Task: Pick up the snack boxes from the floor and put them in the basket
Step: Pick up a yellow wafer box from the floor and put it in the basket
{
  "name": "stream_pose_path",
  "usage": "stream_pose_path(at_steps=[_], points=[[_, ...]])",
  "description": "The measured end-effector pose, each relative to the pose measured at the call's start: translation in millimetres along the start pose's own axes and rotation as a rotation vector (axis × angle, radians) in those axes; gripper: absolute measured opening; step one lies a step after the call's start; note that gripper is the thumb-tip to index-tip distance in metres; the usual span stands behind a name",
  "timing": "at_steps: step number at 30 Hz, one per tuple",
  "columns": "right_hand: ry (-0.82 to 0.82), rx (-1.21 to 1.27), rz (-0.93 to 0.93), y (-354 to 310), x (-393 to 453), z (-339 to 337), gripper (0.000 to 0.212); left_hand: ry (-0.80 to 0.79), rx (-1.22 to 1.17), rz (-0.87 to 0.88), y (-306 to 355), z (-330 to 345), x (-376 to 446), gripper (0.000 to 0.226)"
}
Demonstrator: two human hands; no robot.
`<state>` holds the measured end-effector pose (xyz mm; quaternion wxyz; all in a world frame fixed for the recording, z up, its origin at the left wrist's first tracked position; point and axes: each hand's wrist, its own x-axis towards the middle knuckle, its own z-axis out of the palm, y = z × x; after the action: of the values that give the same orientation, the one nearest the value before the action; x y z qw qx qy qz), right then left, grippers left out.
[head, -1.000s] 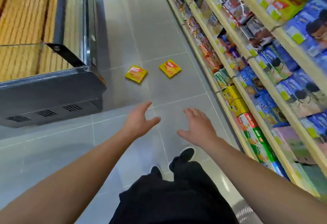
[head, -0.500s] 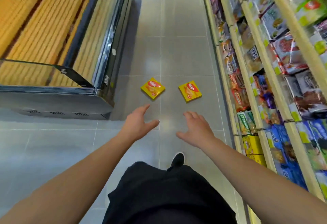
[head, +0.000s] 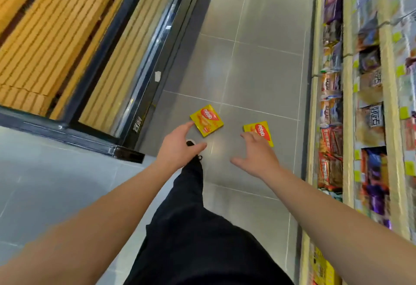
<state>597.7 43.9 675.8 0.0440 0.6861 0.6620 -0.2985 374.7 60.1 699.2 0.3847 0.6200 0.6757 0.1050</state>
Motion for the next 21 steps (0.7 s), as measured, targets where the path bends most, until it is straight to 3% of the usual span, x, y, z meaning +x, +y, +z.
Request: stream_pose_path(at_steps=[11, 16, 21], points=[[-0.081, 0.119, 0.147, 7, 203, -25, 0.084, -0.19, 0.075, -0.139, -6, 0, 216, 0.073], [-0.196, 0.177, 0.19, 44, 297, 32, 0.08, -0.215, 0.076, -0.285, -43, 61, 299, 0.07], [-0.267, 0.217, 0.175, 101, 405, 129, 0.082, -0.211, 0.002, -0.433, -107, 169, 376, 0.077]])
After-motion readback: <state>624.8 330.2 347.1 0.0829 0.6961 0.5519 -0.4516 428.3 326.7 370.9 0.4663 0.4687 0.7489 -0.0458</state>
